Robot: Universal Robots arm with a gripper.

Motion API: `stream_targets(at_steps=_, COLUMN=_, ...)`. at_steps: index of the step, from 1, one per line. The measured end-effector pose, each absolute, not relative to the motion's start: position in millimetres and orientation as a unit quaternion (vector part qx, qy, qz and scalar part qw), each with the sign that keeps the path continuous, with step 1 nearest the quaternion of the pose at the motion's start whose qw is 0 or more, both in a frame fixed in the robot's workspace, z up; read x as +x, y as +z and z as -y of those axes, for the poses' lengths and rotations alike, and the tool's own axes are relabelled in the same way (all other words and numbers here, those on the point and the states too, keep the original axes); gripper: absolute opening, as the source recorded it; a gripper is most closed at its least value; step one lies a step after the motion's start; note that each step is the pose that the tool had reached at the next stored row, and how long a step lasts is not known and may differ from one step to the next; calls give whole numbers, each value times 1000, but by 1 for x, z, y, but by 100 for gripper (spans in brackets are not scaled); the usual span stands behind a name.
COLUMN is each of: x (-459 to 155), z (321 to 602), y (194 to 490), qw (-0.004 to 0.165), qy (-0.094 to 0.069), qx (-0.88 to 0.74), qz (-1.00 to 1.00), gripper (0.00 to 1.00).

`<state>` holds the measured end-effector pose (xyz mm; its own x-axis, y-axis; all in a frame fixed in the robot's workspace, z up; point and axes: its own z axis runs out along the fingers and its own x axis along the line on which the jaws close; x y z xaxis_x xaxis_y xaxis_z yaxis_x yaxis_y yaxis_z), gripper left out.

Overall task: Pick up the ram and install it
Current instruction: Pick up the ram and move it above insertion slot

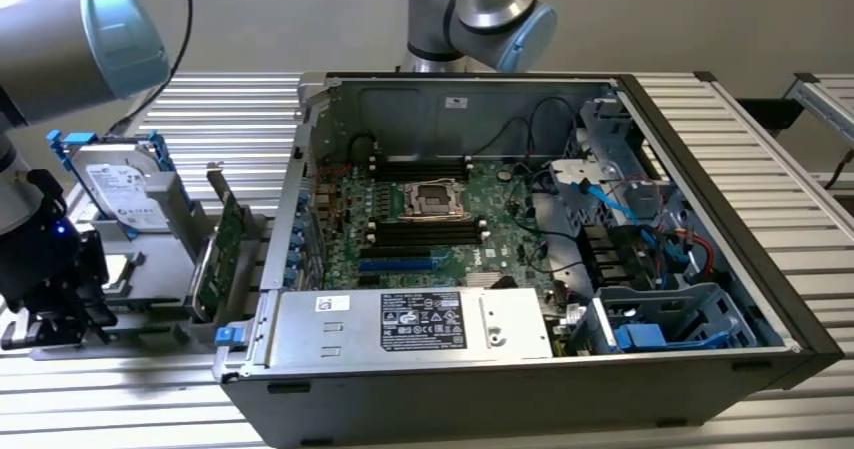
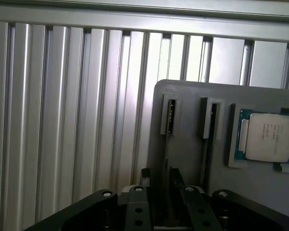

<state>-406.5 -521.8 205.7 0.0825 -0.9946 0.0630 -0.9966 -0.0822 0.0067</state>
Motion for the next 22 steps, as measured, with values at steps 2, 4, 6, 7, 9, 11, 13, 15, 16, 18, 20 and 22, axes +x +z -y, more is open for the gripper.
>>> stream_targets(at_steps=2, x=-406, z=522, y=204, qw=20, qy=18, qx=736, qz=677, gripper=30)
stream_targets(at_steps=4, x=-407, z=522, y=203, qw=10, qy=10, qx=736, qz=677, gripper=30)
stream_targets(at_steps=6, x=-407, z=522, y=203, qw=-1, qy=2, qx=736, qz=677, gripper=30)
stream_targets(at_steps=7, x=-407, z=522, y=202, qw=-1, qy=1, qx=736, qz=677, gripper=30)
stream_targets(at_steps=9, x=-408, z=523, y=202, qw=-1, qy=1, qx=736, qz=677, gripper=30)
stream_targets(at_steps=11, x=-408, z=524, y=201, qw=-1, qy=1, qx=735, qz=678, gripper=30)
stream_targets(at_steps=13, x=-408, z=524, y=200, qw=-1, qy=2, qx=735, qz=678, gripper=30)
stream_targets(at_steps=15, x=-409, z=524, y=198, qw=-1, qy=2, qx=735, qz=678, gripper=30)
stream_targets(at_steps=16, x=-409, z=524, y=197, qw=0, qy=2, qx=734, qz=679, gripper=30)
stream_targets(at_steps=18, x=-409, z=524, y=196, qw=0, qy=2, qx=733, qz=680, gripper=30)
stream_targets(at_steps=20, x=-409, z=524, y=196, qw=0, qy=2, qx=732, qz=681, gripper=30)
stream_targets(at_steps=22, x=-409, z=525, y=196, qw=0, qy=2, qx=730, qz=683, gripper=30)
